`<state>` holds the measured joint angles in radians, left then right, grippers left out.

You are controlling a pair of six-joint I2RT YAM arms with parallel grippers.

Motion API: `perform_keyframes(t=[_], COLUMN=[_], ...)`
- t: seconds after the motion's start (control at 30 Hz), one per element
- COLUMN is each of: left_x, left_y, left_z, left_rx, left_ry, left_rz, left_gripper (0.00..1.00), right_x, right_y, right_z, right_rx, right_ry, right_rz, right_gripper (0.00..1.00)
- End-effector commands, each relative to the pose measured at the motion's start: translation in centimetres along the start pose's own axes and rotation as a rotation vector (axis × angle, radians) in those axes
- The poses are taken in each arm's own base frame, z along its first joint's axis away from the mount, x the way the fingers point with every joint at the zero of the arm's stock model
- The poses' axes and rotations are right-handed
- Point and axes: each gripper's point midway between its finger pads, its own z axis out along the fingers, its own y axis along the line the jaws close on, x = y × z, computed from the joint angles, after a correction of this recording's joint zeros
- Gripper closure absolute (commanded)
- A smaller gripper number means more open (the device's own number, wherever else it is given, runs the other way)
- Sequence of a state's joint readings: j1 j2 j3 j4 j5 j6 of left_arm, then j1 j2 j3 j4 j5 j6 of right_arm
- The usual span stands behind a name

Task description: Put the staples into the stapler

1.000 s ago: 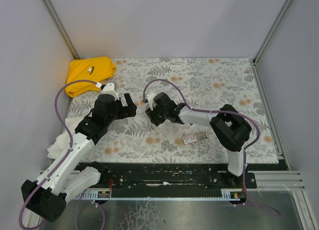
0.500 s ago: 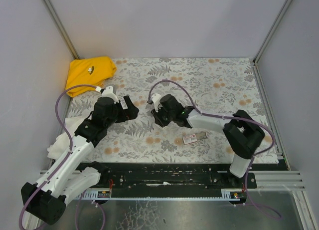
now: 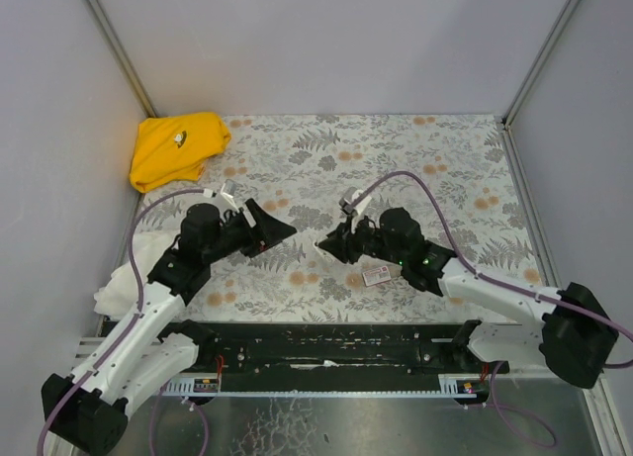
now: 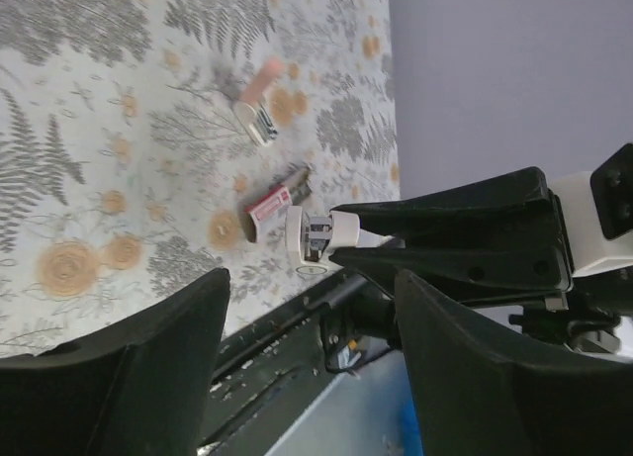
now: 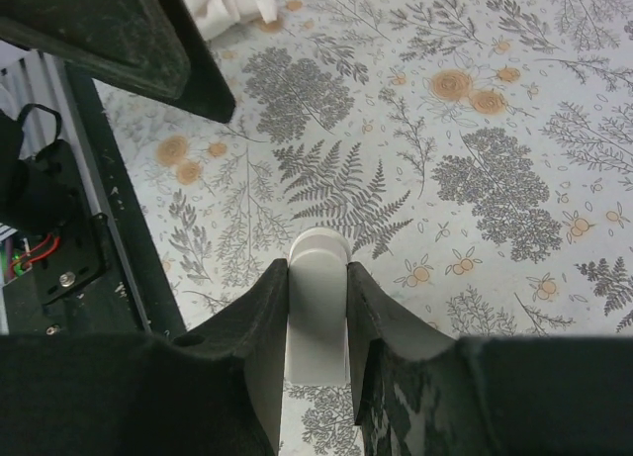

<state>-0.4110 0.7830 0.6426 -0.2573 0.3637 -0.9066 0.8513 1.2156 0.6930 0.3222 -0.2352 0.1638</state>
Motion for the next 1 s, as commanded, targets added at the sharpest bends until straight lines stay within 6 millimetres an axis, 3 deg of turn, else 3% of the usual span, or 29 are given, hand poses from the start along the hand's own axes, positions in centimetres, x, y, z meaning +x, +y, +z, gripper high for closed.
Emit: perform_keyframes(t=[0.0, 0.1, 0.37, 0.97], left_x=[1.9, 2.8, 2.8, 3.6], left_y=[-3.1, -3.3, -2.0, -1.0], left_z=[0.4, 0.7, 1.7, 2.3], left_rx=[0.192, 0.229, 0.182, 0.181], left_ry=[0.146, 0.212, 0.209, 0.239], left_rz=[-0.07, -0.079, -0.082, -0.096], left_gripper=[0.37, 0.41, 0.46, 0.47], right_x=[-3.8, -3.7, -5.0, -6.4], right_y=[2.0, 2.5, 3.5, 4.8], right_z=[-1.3, -1.5, -2.2, -3.4], right_rx=[-0.081, -0.107, -0.154, -0.208], right_ry=[-0.191, -0.208, -0.272, -0.324], right_rz=[-0.01, -0.006, 0.004, -0.003], right_gripper=[1.0, 1.0, 1.0, 1.0])
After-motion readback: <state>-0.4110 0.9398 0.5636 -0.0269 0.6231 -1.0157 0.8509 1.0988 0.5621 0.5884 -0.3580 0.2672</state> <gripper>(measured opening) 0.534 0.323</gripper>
